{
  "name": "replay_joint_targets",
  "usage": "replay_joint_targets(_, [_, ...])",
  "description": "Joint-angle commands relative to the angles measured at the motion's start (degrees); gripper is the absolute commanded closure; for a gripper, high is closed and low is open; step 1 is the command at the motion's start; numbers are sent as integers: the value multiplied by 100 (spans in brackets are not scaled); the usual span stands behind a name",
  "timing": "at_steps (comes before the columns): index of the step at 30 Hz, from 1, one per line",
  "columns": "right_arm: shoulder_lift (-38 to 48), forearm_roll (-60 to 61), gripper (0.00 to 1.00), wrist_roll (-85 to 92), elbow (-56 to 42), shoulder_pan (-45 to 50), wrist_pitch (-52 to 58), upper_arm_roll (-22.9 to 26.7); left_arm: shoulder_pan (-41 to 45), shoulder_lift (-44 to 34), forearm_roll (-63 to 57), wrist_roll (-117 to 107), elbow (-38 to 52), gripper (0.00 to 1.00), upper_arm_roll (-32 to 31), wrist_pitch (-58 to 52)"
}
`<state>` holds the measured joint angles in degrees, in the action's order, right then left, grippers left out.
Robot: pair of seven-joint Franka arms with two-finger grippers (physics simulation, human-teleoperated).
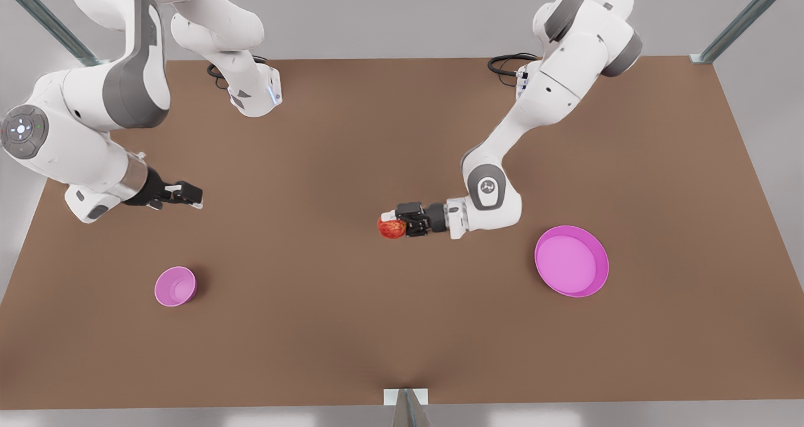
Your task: Use the left arm to pick up the apple from the plate, transfer it to the gripper of the right arm, and then use the right arm to place it into the bowl
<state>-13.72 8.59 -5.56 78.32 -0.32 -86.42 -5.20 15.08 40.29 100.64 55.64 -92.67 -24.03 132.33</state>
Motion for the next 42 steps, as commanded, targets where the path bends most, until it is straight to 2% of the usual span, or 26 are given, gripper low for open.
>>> replay_joint_targets(1, [-368,2076,0,-15,8,14,-604,-25,74,462,544,5229,460,27,-164,-14])
replay_joint_targets(3, [-1203,3965,0,414,52,49,-1456,-25,197,682,544,5229,846,27,-216,47])
replay_joint_targets(4, [-1203,4475,0,565,490,103,-2035,-235,338,946,553,5308,1216,27,-216,73])
replay_joint_targets(5, [-1247,5546,0,1293,1079,93,-3186,-561,505,1139,597,5545,1401,27,-304,232])
replay_joint_targets(7, [-1414,7341,0,2726,1581,111,-3557,-666,514,1421,650,6239,1515,27,-629,267])
replay_joint_targets(8, [-1537,7596,0,3261,1599,111,-3549,-667,557,1455,711,6266,1620,27,-630,276])
replay_joint_targets(10, [-1643,7597,0,3562,1599,58,-3522,-658,689,1737,711,6345,2042,27,-630,337])
replay_joint_targets(16, [-1871,7597,0,4608,1818,-196,-3267,-658,646,1693,694,6336,2051,28,-665,408])
replay_joint_targets(19, [-1810,7570,0,5600,2284,-574,-1976,-667,610,1684,694,6310,2060,29,-665,408])
replay_joint_targets(22, [-1520,7526,0,6242,3040,-583,-1316,-667,602,1693,694,6117,2297,30,-665,522])
replay_joint_targets(36, [-1889,7764,0,6506,2627,-328,-1562,-693,637,1728,694,6099,2350,30,-665,539])
replay_joint_targets(42, [-1889,8106,0,6506,2565,164,-1799,-702,769,1878,694,6117,2535,30,-665,636])
